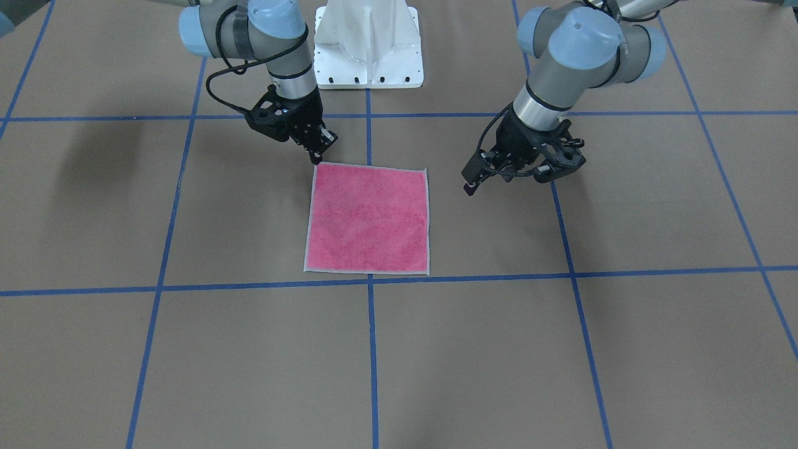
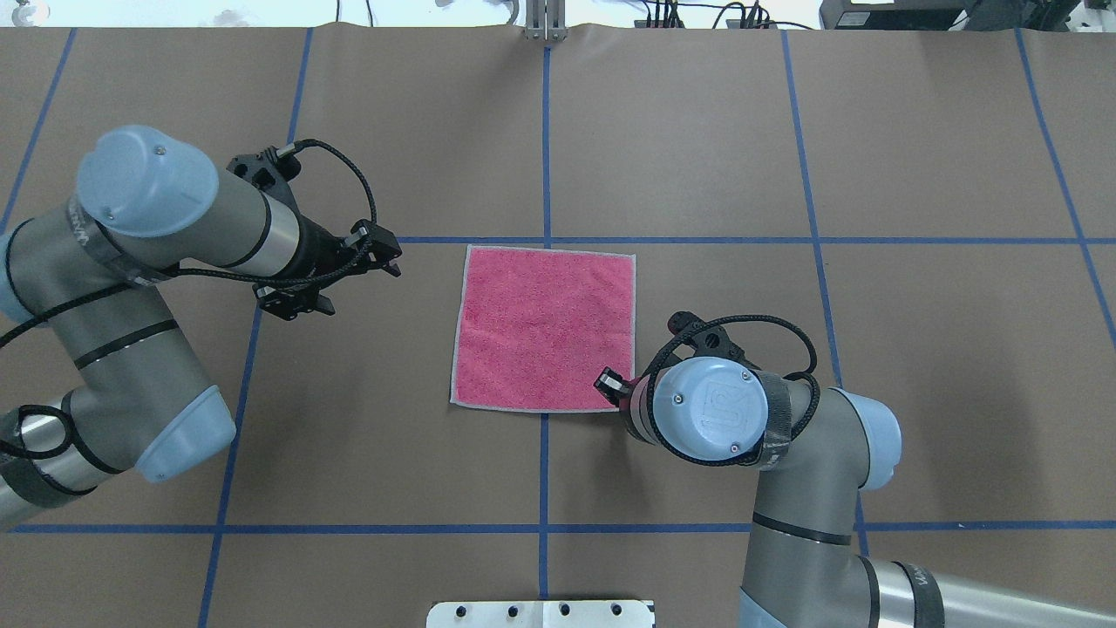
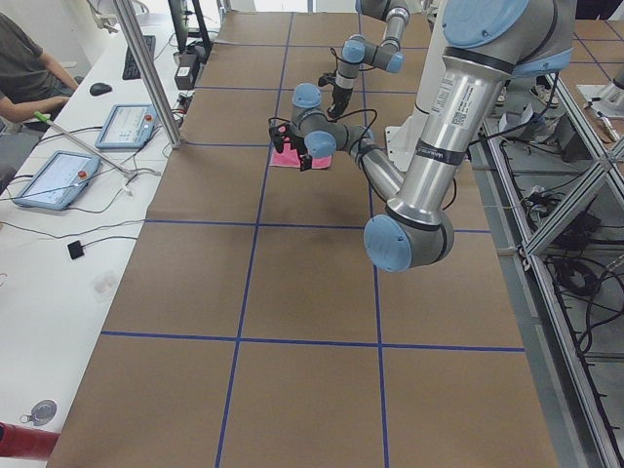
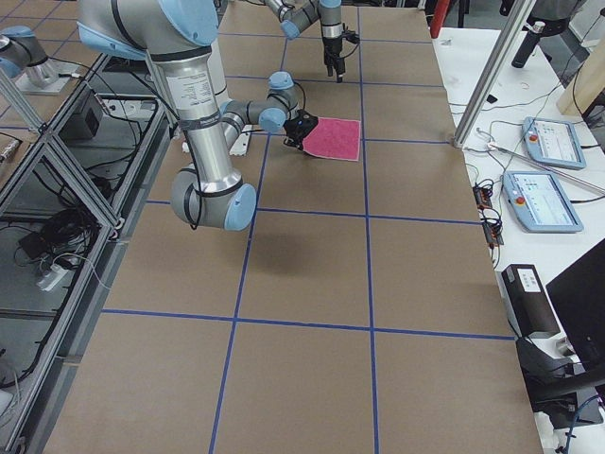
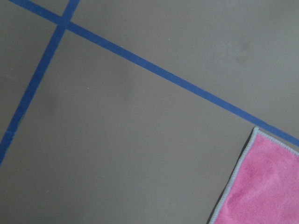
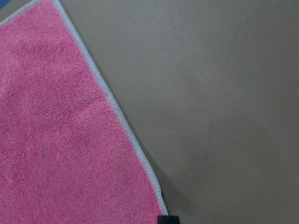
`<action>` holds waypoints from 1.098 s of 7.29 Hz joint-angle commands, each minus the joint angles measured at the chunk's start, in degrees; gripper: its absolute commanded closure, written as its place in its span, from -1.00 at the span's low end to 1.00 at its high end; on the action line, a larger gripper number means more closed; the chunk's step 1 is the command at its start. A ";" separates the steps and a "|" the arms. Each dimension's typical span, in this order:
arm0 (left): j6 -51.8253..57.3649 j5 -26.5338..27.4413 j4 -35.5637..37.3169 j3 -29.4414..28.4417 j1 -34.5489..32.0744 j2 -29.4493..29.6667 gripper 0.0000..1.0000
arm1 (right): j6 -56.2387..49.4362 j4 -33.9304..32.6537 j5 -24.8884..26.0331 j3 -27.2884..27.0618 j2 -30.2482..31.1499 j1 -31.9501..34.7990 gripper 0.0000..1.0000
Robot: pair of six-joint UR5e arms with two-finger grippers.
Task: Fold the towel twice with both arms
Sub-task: 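Lower the left gripper to the towel's other near corner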
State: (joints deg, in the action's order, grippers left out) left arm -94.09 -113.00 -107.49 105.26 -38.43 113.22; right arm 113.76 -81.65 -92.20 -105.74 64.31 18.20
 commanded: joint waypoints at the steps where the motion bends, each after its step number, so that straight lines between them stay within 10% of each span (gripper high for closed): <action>1: -0.92 3.57 0.09 -0.31 3.70 1.56 -1.00 | 0.05 0.00 -1.49 -0.43 0.38 0.34 1.00; 8: -7.16 10.96 0.26 -0.40 13.55 3.85 -0.98 | 0.05 0.35 -2.20 -2.54 3.37 0.08 1.00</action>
State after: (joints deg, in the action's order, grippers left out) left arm -100.59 -103.00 -107.26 104.96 -26.74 116.77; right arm 113.75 -81.42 -94.48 -108.49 67.70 18.40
